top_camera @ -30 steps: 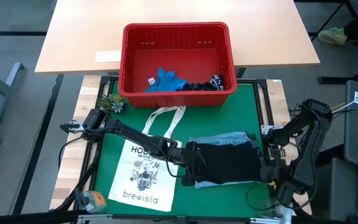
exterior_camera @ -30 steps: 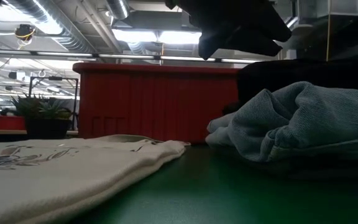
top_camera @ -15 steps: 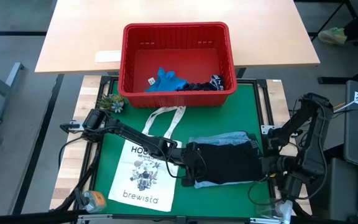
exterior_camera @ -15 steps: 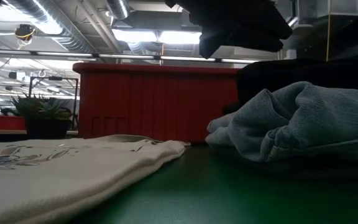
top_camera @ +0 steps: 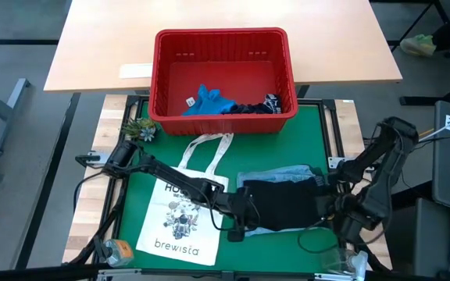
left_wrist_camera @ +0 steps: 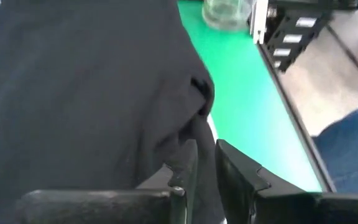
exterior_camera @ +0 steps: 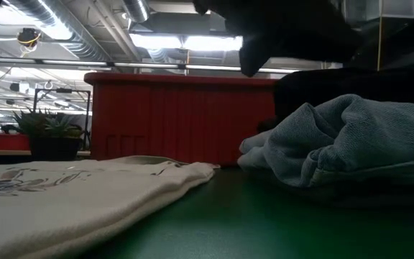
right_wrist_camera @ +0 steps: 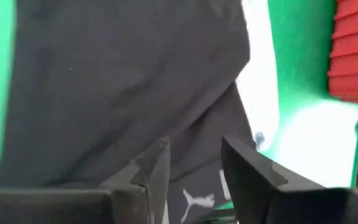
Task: Fold Laundry from Bin
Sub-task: Stack the black boxer on top of the light blue jeans
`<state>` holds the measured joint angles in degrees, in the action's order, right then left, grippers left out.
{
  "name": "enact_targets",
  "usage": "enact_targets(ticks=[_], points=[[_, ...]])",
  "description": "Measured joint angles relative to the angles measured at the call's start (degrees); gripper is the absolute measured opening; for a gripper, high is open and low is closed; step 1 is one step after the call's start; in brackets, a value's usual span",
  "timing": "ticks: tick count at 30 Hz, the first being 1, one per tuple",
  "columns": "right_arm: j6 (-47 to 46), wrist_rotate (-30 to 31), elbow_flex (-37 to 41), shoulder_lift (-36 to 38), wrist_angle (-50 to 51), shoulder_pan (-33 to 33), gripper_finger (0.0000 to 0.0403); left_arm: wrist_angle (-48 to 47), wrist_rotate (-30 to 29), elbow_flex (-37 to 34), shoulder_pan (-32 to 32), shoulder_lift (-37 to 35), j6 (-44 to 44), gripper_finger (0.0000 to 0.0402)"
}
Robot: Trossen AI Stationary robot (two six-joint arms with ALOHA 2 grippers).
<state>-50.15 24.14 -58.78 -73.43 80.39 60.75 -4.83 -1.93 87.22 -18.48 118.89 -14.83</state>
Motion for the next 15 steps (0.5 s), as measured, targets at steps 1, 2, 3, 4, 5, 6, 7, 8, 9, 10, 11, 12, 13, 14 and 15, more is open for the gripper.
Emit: enact_targets(ticks=[1, 2, 3, 4, 5, 6, 7, 8, 9, 10, 11, 12, 13, 14, 15], points=[[1.16, -0.49, 0.99, -0.02, -0.89, -0.93, 0.0143, -0.95, -0.02, 0.00, -0.13, 0.14, 0.00, 0.0051], [2.01, -1.02, 1.91, -0.02, -1.19, -1.84, 0.0143, -1.16, -0.01, 0.02, -0.22, 0.75, 0.00, 0.0049], [2.47, -1.42, 2.77, -0.02, -1.17, -2.88, 0.0143, -1.84, -0.01, 0.07, -0.25, 1.08, 0.00, 0.0047], [2.69, -2.03, 3.75, 0.00, -1.13, -3.91, 0.0143, -3.70, 0.12, 0.00, -0.29, 1.30, 0.00, 0.0045], [2.85, -3.63, 4.85, 0.00, -1.09, -4.90, 0.0143, -4.91, 0.18, -0.11, -0.42, 1.70, -0.02, 0.0043], [2.93, -5.15, 5.95, 0.00, -1.06, -5.91, 0.0143, -4.98, 0.29, -0.10, -0.44, 2.20, -0.04, 0.0041], [3.22, -6.77, 7.07, 0.00, -1.06, -7.03, 0.0143, -5.52, 0.37, -0.07, -0.44, 2.41, -0.03, 0.0039], [3.66, -8.49, 8.22, 0.00, -1.15, -7.96, 0.0143, -6.77, 0.47, -0.07, -0.49, 2.45, -0.03, 0.0038], [3.88, -10.39, 9.34, 0.00, -1.24, -8.69, 0.0143, -7.54, 0.86, -0.07, -0.61, 2.45, -0.04, 0.0036], [3.98, -12.15, 10.38, 0.00, -1.42, -9.44, 0.0143, -7.84, 1.46, -0.04, -0.64, 2.59, -0.04, 0.0034], [4.01, -13.69, 11.35, 0.00, -1.39, -10.13, 0.0143, -8.37, 2.01, 0.06, -0.68, 2.67, -0.02, 0.0032], [4.00, -14.71, 12.16, 0.00, -1.39, -10.73, 0.0143, -9.05, 2.23, 0.07, -0.76, 2.75, -0.02, 0.0030], [4.00, -15.49, 12.71, 0.00, -1.41, -11.24, 0.0143, -9.42, 2.53, 0.02, -0.88, 2.84, -0.02, 0.0028], [4.00, -16.08, 13.08, 0.00, -1.35, -11.74, 0.0143, -9.59, 2.73, 0.02, -1.01, 2.86, -0.02, 0.0026], [4.02, -16.24, 13.15, 0.00, -1.10, -12.09, 0.0143, -9.70, 2.72, 0.02, -1.09, 2.86, -0.02, 0.0024]])
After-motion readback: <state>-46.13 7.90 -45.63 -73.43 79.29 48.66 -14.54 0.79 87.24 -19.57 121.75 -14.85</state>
